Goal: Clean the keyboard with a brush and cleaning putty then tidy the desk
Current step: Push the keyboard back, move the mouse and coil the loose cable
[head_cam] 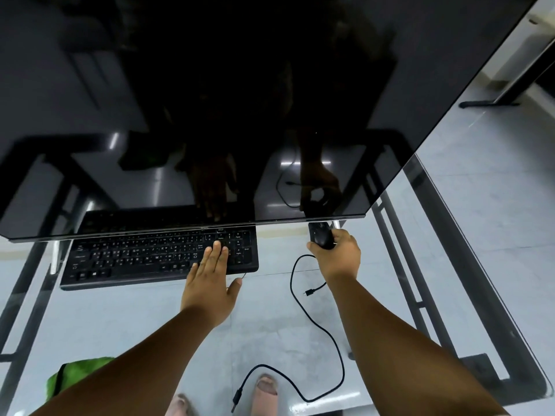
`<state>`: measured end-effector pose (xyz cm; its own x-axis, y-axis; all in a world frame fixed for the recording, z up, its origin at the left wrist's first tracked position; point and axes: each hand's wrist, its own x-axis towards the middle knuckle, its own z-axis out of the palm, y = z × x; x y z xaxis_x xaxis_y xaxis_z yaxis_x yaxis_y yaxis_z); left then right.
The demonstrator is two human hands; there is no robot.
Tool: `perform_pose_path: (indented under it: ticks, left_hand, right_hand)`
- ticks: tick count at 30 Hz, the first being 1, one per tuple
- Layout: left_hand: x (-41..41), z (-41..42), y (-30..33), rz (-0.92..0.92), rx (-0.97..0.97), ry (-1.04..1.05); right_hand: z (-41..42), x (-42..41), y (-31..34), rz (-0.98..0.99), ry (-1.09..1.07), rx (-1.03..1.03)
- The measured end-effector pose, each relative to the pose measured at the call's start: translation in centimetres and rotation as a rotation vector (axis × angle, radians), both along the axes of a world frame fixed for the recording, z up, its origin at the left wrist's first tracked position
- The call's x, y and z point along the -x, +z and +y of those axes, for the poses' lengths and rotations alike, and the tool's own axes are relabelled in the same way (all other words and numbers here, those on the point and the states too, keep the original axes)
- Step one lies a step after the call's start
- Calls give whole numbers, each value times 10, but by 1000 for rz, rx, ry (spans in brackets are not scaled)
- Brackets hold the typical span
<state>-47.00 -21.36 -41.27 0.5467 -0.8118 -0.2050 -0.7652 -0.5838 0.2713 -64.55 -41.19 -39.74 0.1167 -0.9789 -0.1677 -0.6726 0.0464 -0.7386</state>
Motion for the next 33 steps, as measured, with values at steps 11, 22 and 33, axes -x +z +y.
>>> perform_pose_path:
  ticks: [11,22,33]
  left_hand:
    - [-3,3,-2,18,36,-19]
    - [1,16,1,16,21,-38]
    - [26,68,5,171,172,-104]
  right_hand:
    - [-3,-10,-7,42,-26,5]
    - [20,10,3,-79,159,145]
    - [116,41,25,243,961,-514]
